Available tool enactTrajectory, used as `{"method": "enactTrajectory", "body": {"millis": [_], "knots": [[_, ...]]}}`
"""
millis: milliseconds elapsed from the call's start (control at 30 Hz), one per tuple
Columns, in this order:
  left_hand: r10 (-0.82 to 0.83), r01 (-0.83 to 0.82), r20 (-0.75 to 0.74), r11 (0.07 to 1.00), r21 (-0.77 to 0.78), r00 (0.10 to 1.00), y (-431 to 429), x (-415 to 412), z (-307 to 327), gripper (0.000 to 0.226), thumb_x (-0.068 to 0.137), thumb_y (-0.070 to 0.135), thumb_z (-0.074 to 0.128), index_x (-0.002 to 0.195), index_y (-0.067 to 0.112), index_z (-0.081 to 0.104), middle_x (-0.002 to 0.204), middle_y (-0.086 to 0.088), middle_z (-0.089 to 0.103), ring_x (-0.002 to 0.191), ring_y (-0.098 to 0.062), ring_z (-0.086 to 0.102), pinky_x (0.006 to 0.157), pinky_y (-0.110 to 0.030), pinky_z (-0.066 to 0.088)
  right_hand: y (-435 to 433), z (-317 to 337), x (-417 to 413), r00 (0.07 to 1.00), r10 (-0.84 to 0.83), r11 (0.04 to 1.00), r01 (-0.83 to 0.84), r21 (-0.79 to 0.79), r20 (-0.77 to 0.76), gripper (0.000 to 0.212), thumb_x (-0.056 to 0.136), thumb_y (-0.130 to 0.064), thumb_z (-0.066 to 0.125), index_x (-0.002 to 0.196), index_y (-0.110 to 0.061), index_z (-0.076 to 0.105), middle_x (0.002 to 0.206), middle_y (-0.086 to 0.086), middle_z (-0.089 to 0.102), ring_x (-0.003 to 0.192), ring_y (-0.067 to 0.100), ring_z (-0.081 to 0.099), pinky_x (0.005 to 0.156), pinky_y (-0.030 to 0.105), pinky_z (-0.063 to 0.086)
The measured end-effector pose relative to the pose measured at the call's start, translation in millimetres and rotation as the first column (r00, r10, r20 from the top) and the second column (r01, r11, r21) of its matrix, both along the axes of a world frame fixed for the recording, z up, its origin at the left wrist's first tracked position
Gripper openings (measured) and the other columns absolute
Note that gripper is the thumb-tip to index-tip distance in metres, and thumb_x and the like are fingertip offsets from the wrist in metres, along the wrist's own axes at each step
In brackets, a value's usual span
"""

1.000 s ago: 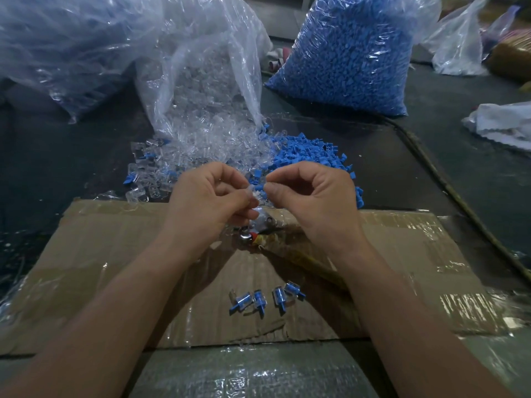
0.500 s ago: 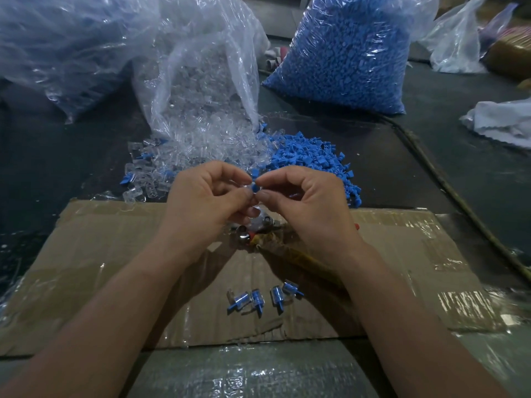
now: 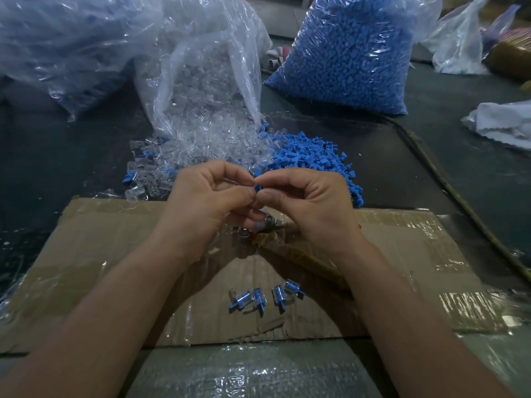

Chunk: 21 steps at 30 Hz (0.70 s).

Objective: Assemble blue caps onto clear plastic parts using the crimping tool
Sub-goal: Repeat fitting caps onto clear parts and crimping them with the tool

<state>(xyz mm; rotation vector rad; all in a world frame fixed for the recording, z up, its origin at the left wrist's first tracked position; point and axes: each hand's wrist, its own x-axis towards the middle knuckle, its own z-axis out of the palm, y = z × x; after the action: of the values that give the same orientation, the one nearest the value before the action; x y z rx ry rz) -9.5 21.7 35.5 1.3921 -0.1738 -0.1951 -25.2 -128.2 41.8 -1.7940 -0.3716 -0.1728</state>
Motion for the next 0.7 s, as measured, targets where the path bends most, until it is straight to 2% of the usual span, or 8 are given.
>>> {"method": "enactTrajectory", "body": {"millis": [133, 300, 367, 500, 567, 700], "knots": [[0.001, -0.001, -0.037, 1.000, -0.002, 0.999, -1.1, -1.0, 1.9, 0.012, 0.067, 0.001, 0.063, 0.076, 0.001, 0.057, 0.057, -0.011, 0.066, 0.046, -0.019, 0.064, 0.043, -0.019, 0.049, -0.8, -2.0, 0.9, 1.000, 0.012, 1.000, -0.011, 0.005, -0.012, 0.027, 0.074, 0.002, 0.068, 0.091, -0.018, 0.069, 0.082, -0.009, 0.069, 0.080, 0.008, 0.068, 0.076, 0.022, 0.054], [0.018, -0.018, -0.034, 1.000, 0.017, 0.999, -0.6, -1.5, 2.8, 0.007, 0.074, -0.006, 0.060, 0.074, 0.000, 0.057, 0.054, -0.010, 0.065, 0.044, -0.018, 0.063, 0.041, -0.018, 0.048, -0.8, -4.3, 1.3, 1.000, 0.024, 0.999, -0.024, 0.021, -0.016, 0.029, 0.073, 0.003, 0.069, 0.092, -0.019, 0.070, 0.082, -0.011, 0.070, 0.082, 0.009, 0.068, 0.077, 0.022, 0.054], [0.020, -0.019, -0.038, 1.000, 0.006, 0.999, -0.7, -2.0, 4.3, 0.007, 0.070, -0.003, 0.062, 0.074, 0.000, 0.057, 0.053, -0.010, 0.065, 0.043, -0.018, 0.062, 0.041, -0.018, 0.048, -1.8, -4.2, 0.9, 0.999, 0.042, 0.999, -0.042, 0.011, -0.014, 0.030, 0.073, 0.001, 0.069, 0.090, -0.024, 0.068, 0.083, -0.011, 0.070, 0.084, 0.009, 0.068, 0.077, 0.022, 0.054], [0.020, -0.020, -0.054, 1.000, 0.002, 0.998, -1.0, -2.0, 6.1, 0.020, 0.057, 0.010, 0.063, 0.074, 0.001, 0.058, 0.054, -0.010, 0.065, 0.043, -0.017, 0.062, 0.041, -0.018, 0.048, -3.6, -3.6, 1.5, 0.998, 0.063, 0.998, -0.063, 0.019, -0.015, 0.031, 0.072, 0.002, 0.069, 0.088, -0.025, 0.068, 0.082, -0.011, 0.070, 0.084, 0.009, 0.068, 0.075, 0.021, 0.053], [0.018, -0.018, -0.059, 1.000, 0.012, 0.998, -0.7, -2.6, 6.2, 0.019, 0.056, 0.011, 0.063, 0.072, 0.002, 0.059, 0.054, -0.010, 0.066, 0.044, -0.016, 0.062, 0.041, -0.018, 0.048, -4.6, -3.4, 2.4, 0.998, 0.065, 0.998, -0.064, 0.013, -0.006, 0.032, 0.070, 0.003, 0.070, 0.087, -0.025, 0.068, 0.080, -0.012, 0.070, 0.081, 0.009, 0.068, 0.073, 0.018, 0.053], [0.020, -0.018, -0.045, 0.998, 0.058, 0.999, 1.0, -3.0, 6.6, 0.011, 0.055, 0.013, 0.065, 0.065, 0.009, 0.064, 0.057, -0.007, 0.067, 0.047, -0.015, 0.064, 0.044, -0.018, 0.049, -4.6, -4.4, 2.5, 0.999, 0.036, 0.999, -0.035, -0.025, 0.028, 0.029, 0.070, 0.001, 0.071, 0.089, -0.020, 0.069, 0.086, -0.004, 0.069, 0.082, 0.011, 0.068, 0.075, 0.023, 0.054]]}}
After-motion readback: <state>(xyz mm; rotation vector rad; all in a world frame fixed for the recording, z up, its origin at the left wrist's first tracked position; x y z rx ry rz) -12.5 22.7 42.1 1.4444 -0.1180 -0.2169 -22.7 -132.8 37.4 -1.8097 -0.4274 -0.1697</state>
